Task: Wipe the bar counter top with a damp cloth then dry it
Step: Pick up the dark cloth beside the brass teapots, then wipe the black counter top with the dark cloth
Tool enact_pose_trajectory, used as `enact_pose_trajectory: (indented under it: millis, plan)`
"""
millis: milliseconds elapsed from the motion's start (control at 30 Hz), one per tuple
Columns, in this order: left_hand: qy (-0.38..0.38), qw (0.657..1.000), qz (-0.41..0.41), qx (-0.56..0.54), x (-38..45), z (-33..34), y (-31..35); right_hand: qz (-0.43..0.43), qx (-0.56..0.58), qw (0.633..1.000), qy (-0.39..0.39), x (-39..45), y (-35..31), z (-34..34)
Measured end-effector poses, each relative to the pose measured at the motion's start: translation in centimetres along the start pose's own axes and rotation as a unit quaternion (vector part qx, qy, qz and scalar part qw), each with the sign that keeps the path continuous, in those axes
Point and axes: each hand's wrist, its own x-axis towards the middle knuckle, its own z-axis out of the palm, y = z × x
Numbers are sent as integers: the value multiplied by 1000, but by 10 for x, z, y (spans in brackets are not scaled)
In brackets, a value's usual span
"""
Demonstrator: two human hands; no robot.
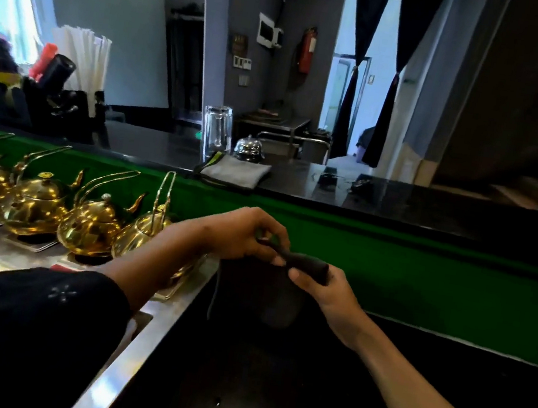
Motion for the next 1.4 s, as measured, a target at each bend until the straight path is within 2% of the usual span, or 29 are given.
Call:
enact_pose_trajectory:
  millis: [100,167,267,300,367,467,533,733,800,967,1133,1300,1400]
  plan:
    - [37,998,-26,-54,20,4,17,-27,21,997,68,-7,-27,-23]
    - [4,986,-78,-145,27,17,23,-36,12,992,119,-8,-37,-42]
    - [-68,978,-95,-173,38,44,26,-38,-25,984,172,-8,-43,-78]
    - [-56,977,-92,-183,43,52,27,-35,-33,982,183,-8,-44,-90]
    - [15,961,-94,-259,56,64,30,-30,-51,978,202,-8,-47,-114]
    - [110,888,-110,-432,81,78,39,-33,-120,966,226,-3,-51,-145]
    - [145,868,-127,-458,100,87,48,-37,-151,957,246,1,-53,-160]
    - [252,854,-124,-438,154,103,66,-62,-222,924,305,15,-59,-192]
    - [275,862,-105,-413,166,99,67,-73,-252,916,304,24,-64,-201]
    - [283,885,-72,-362,193,67,60,-104,-310,898,294,64,-89,-221]
    - [276,902,-86,-320,231,29,40,-57,-312,909,268,120,-100,-227]
    - [261,939,-121,-191,260,20,16,27,-436,863,254,160,-79,-231]
    - [245,950,-136,-135,265,19,7,71,-539,805,239,166,-74,-228]
